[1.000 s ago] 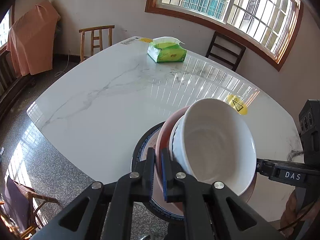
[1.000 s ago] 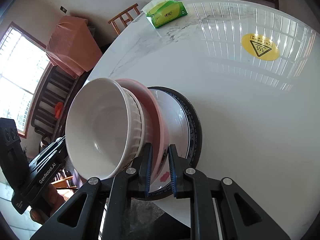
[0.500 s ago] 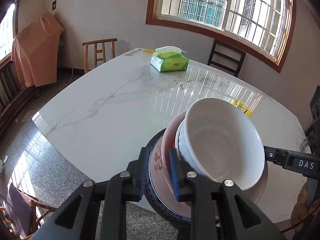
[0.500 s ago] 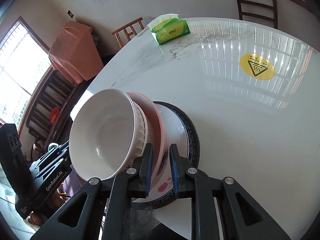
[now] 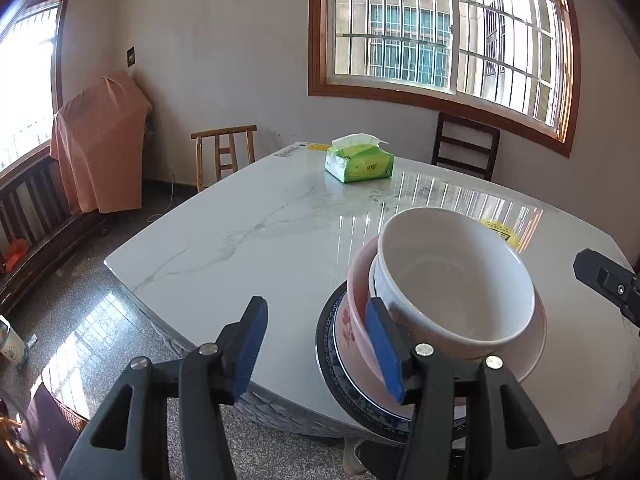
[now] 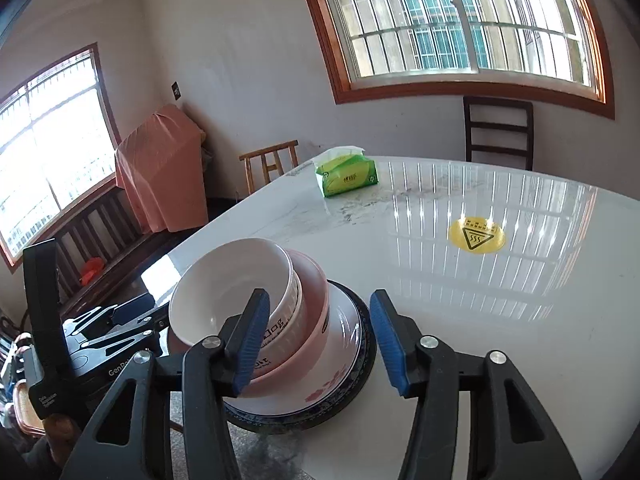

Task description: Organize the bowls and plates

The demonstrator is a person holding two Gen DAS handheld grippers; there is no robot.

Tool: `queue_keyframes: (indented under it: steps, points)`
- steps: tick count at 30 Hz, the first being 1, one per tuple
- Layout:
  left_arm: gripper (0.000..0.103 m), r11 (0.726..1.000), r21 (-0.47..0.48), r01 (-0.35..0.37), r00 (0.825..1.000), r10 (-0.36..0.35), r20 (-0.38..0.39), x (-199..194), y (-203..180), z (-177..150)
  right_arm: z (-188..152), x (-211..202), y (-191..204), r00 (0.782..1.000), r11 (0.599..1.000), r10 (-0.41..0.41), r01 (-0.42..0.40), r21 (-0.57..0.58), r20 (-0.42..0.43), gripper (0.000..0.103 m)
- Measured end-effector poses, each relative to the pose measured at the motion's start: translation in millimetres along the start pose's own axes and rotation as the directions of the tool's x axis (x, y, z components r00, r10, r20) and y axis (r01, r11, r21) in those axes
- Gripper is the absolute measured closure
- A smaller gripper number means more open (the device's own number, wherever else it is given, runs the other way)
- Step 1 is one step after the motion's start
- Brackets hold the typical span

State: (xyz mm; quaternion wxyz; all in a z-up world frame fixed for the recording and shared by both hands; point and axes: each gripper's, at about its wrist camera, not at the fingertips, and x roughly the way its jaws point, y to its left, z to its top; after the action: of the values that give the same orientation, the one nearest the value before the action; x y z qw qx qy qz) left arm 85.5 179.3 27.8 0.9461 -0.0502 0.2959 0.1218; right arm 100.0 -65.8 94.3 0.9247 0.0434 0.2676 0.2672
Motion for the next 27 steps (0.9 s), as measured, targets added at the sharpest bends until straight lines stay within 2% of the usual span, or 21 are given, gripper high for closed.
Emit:
queue_keyframes:
  steps: [5,10,12,17,20,22,24,26,27]
  points:
    - [0.05,1.0,-0.014,0.003,0.997,-0.002,0.073,-24,3,-10,-11,-16,12,0.996,1.0,0.0,0.001,-0.004,0.091,0.033]
    - [0.05,1.0,-0.01,0.006,0.994,-0.005,0.11,-46,-4,-19,-22,-33,20,0.989,1.0,0.011,-0.011,-0.005,0.144,0.023]
    - [0.05,1.0,-0.005,0.023,0.993,-0.022,0.115,-53,-9,-21,-28,-40,24,0.986,1.0,0.003,0.0,-0.018,0.166,0.015]
    - [0.05,1.0,0.006,0.024,0.988,-0.024,0.153,-72,-25,-25,-37,-60,31,0.972,0.998,-0.018,0.03,-0.049,0.233,0.008]
    - [0.049,1.0,0.017,0.006,0.977,-0.01,0.213,-88,-33,-26,-40,-74,30,0.954,0.997,-0.039,0.057,-0.049,0.296,0.002]
    - [0.046,1.0,0.024,-0.006,0.968,0.0,0.252,-99,-37,-26,-40,-81,30,0.946,0.997,-0.046,0.065,-0.048,0.321,0.0]
    - [0.035,1.0,0.014,-0.011,0.961,0.007,0.275,-109,-40,-24,-40,-85,27,0.945,0.998,-0.047,0.061,-0.034,0.323,0.0]
    - [0.031,1.0,-0.008,-0.007,0.952,0.01,0.306,-121,-39,-23,-41,-89,23,0.945,0.999,-0.046,0.053,-0.013,0.323,0.0]
    - [0.023,1.0,-0.024,-0.017,0.946,0.024,0.323,-129,-38,-23,-42,-91,22,0.944,0.999,-0.045,0.049,-0.005,0.326,0.0]
